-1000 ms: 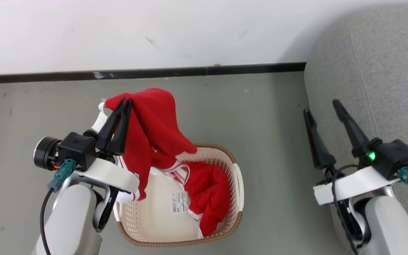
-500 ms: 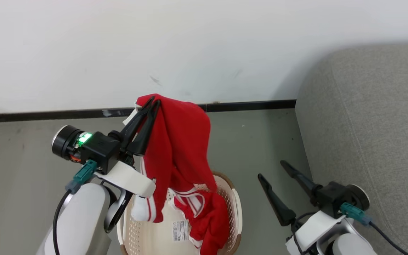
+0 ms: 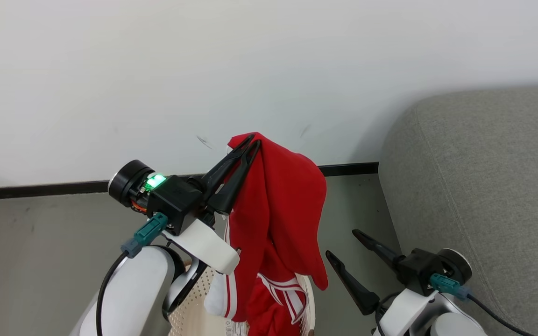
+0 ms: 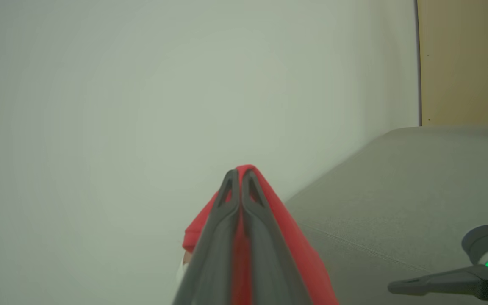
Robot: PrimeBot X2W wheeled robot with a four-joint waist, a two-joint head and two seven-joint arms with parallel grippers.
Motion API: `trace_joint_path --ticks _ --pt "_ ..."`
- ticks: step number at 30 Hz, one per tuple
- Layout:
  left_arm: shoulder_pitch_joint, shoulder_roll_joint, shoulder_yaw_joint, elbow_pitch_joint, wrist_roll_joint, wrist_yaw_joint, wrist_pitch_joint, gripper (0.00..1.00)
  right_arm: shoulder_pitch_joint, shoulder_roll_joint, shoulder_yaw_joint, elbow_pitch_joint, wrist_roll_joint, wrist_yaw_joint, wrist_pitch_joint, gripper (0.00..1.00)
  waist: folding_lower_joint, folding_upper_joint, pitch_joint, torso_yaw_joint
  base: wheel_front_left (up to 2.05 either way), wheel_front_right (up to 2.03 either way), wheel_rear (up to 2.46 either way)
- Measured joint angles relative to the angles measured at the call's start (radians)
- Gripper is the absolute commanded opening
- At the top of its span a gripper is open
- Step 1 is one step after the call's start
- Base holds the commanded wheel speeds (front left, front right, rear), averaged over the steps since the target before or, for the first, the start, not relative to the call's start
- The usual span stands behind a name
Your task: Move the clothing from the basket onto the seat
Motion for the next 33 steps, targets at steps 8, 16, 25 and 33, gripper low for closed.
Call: trace_joint_path --ticks 8,16,25,33 --pt "0.0 -0.001 -0.036 -0.064 -0.018 -0.008 0.066 0.0 -0.04 -0.001 0.118 0.019 0.069 0.0 0.0 1.0 0.0 0.0 -0.038 -0.002 0.0 0.0 0.0" --pt "0.0 0.0 -0.054 -0.114 -0.025 -0.008 0.12 0.0 -0.083 0.014 0.222 0.026 0.142 0.0 0.0 1.0 0.0 0.0 -0.055 0.014 0.0 0.0 0.0" --pt "0.001 0.001 -0.062 -0.164 -0.03 -0.008 0.17 0.0 -0.147 0.032 0.301 0.024 0.207 0.0 0.0 1.0 0.0 0.0 -0.058 0.036 0.0 0.0 0.0" --pt "0.004 0.008 -0.061 -0.198 -0.03 -0.002 0.202 0.0 -0.171 0.034 0.314 0.028 0.225 0.0 0.0 1.0 0.0 0.0 -0.053 0.044 0.0 0.0 0.0"
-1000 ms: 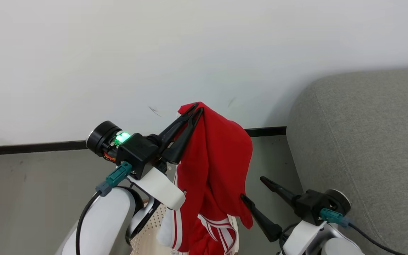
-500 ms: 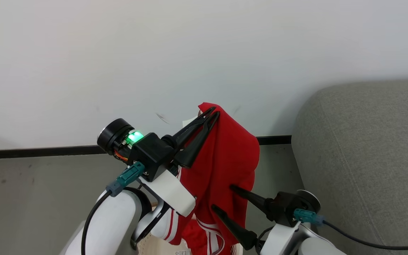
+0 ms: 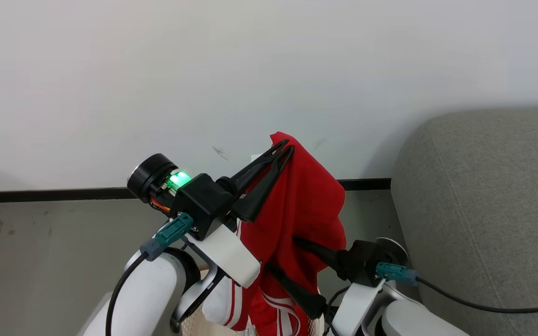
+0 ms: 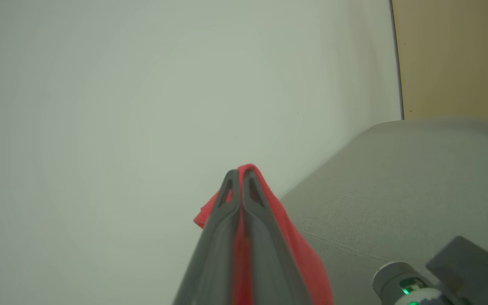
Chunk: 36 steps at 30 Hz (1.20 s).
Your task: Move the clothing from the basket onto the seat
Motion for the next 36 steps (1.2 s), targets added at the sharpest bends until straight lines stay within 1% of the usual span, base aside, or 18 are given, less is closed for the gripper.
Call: trace_joint_path --ticks 4,9,10,11,12,13,15,20,25,29,35,36 --pt "0.002 0.001 0.0 -0.02 0.0 0.005 0.015 0.0 -0.032 0.003 -0.011 0.006 -0.017 0.0 0.0 1.0 0.0 0.0 0.004 -0.002 0.0 0.0 0.0" --pt "0.003 0.0 -0.008 -0.044 0.0 0.005 0.029 0.0 -0.057 0.026 -0.071 0.021 -0.077 0.0 0.0 1.0 0.0 0.0 0.009 -0.005 0.0 0.0 0.0" --pt "0.003 0.0 -0.01 -0.047 0.0 0.005 0.031 0.0 -0.063 0.03 -0.08 0.031 -0.09 0.0 0.0 0.93 0.0 0.0 0.01 -0.005 0.0 0.0 0.0" --pt "0.003 0.0 -0.011 -0.051 0.0 0.005 0.032 0.0 -0.068 0.032 -0.086 0.037 -0.102 0.0 0.0 0.49 0.0 0.0 0.011 -0.005 0.0 0.0 0.0" --pt "0.003 0.0 -0.013 -0.054 0.0 0.005 0.033 0.0 -0.071 0.034 -0.095 0.041 -0.117 0.0 0.0 0.4 0.0 0.0 0.011 -0.005 0.0 0.0 0.0" --pt "0.003 0.0 -0.014 -0.059 0.0 0.005 0.04 0.0 -0.074 0.036 -0.108 0.051 -0.149 0.0 0.0 0.0 0.0 0.0 0.012 -0.005 0.0 0.0 0.0" --pt "0.005 0.0 -0.013 -0.062 -0.001 0.007 0.04 0.0 -0.074 0.038 -0.118 0.063 -0.156 0.0 0.0 0.0 0.0 0.0 0.013 -0.005 0.0 0.0 0.0" --pt "0.036 0.003 0.007 -0.058 -0.007 0.029 0.041 0.0 -0.072 0.044 -0.159 0.067 -0.161 0.0 0.0 0.0 0.0 0.0 0.016 -0.007 0.0 0.0 0.0" --pt "0.072 0.003 0.036 -0.037 -0.044 0.042 0.04 0.0 -0.069 0.047 -0.216 0.062 -0.16 0.0 0.0 0.0 0.0 0.0 0.019 -0.014 0.0 0.0 0.0" --pt "0.108 0.004 0.057 -0.016 -0.059 0.049 0.029 0.0 -0.066 0.041 -0.261 0.041 -0.159 0.0 0.0 0.0 0.0 0.0 0.022 -0.022 0.0 0.0 0.0" --pt "0.147 0.001 0.068 0.009 -0.096 0.057 0.003 0.0 -0.067 0.02 -0.359 -0.001 -0.143 0.0 0.0 0.0 0.0 0.0 0.024 -0.04 0.0 0.0 0.0" --pt "0.152 0.0 0.069 0.013 -0.102 0.057 -0.002 0.29 -0.067 0.017 -0.374 -0.005 -0.14 0.0 0.0 0.0 0.0 0.0 0.024 -0.044 0.0 0.0 0.0"
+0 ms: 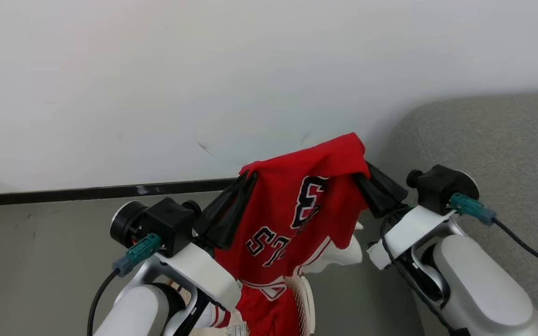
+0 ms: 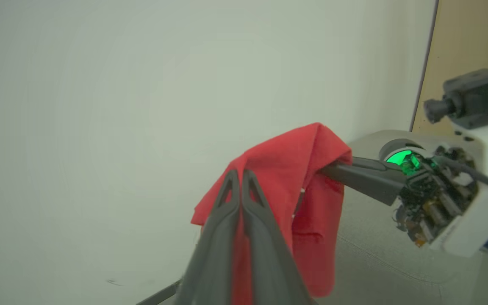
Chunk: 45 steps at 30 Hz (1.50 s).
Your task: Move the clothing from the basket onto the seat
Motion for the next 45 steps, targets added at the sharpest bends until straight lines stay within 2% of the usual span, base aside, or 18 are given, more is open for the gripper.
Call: trace_joint_path --ticks 1,2,3,20,25,34,45 --pt "0.006 -0.001 0.0 0.002 -0.003 0.0 -0.004 0.47 0.0 -0.006 -0.014 -0.004 0.0 0.0 0.0 0.0 0.0 0.0 0.0 -0.004 0.0 0.0 0.0" --pt "0.013 -0.002 -0.001 0.005 -0.009 0.0 -0.009 0.87 0.0 -0.013 -0.025 -0.008 0.0 0.0 0.0 0.0 0.0 0.0 0.0 -0.008 0.0 0.0 0.0" --pt "0.017 -0.004 -0.003 0.008 -0.014 0.0 -0.012 1.0 0.0 -0.02 -0.038 -0.015 0.0 0.0 0.0 0.0 0.0 0.0 0.0 -0.012 0.0 0.0 0.0" --pt "0.08 -0.034 -0.094 0.038 -0.062 -0.019 -0.084 1.0 0.003 -0.124 -0.219 -0.084 -0.009 0.0 0.0 0.0 0.0 0.0 -0.002 -0.089 0.0 0.0 0.0" --pt "0.096 -0.035 -0.134 0.045 -0.063 -0.028 -0.097 1.0 0.058 -0.144 -0.267 -0.091 -0.009 0.0 0.0 0.0 0.0 0.0 -0.003 -0.116 0.0 0.0 0.0" --pt "0.097 -0.038 -0.183 0.053 -0.068 -0.034 -0.124 1.0 0.121 -0.155 -0.327 -0.122 -0.009 0.0 0.0 0.0 0.0 0.0 -0.006 -0.171 0.0 0.0 0.0" --pt "0.097 -0.04 -0.227 0.064 -0.078 -0.044 -0.145 1.0 0.167 -0.156 -0.347 -0.172 -0.01 0.0 0.013 0.0 0.0 0.0 -0.007 -0.248 0.0 0.0 0.0"
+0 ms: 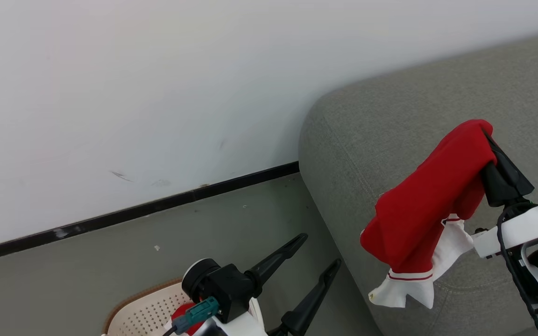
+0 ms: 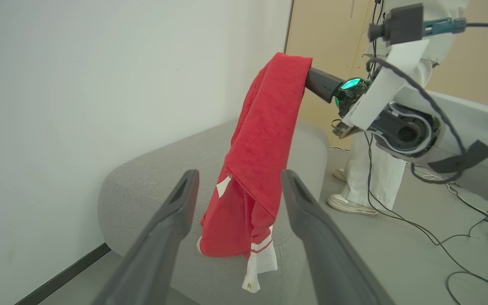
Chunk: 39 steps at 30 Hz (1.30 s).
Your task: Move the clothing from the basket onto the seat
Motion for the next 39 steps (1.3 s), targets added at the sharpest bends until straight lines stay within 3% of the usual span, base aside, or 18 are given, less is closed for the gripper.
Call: trace_joint_path --ticks 16,22,25,32,39 --pt "0.0 -0.003 -0.004 0.007 0.003 0.024 -0.026 1.0 -0.037 -0.022 0.066 -0.015 -0.016 0.0 0.057 0.0 0.0 0.0 0.027 -0.094 0.0 0.0 0.0" --pt "0.0 -0.003 0.011 0.003 0.02 0.047 -0.026 1.0 -0.191 -0.025 0.084 0.009 0.032 0.0 0.105 0.0 0.0 0.0 0.059 -0.099 0.0 0.0 0.0" --pt "-0.001 0.0 0.026 -0.008 0.031 0.062 -0.025 1.0 -0.346 -0.037 0.072 0.033 0.072 0.0 0.149 0.0 0.0 0.0 0.084 -0.094 0.0 0.0 0.0" --pt "-0.009 0.012 0.048 -0.045 0.067 0.094 -0.015 1.0 -0.58 -0.077 -0.003 0.116 0.104 0.0 0.209 0.0 0.0 0.0 0.13 -0.074 0.0 0.0 0.0" --pt "-0.027 0.021 0.042 -0.08 0.086 0.105 0.004 1.0 -0.714 -0.119 -0.092 0.225 0.115 0.0 0.236 0.0 0.0 0.0 0.183 -0.045 0.0 0.0 0.0"
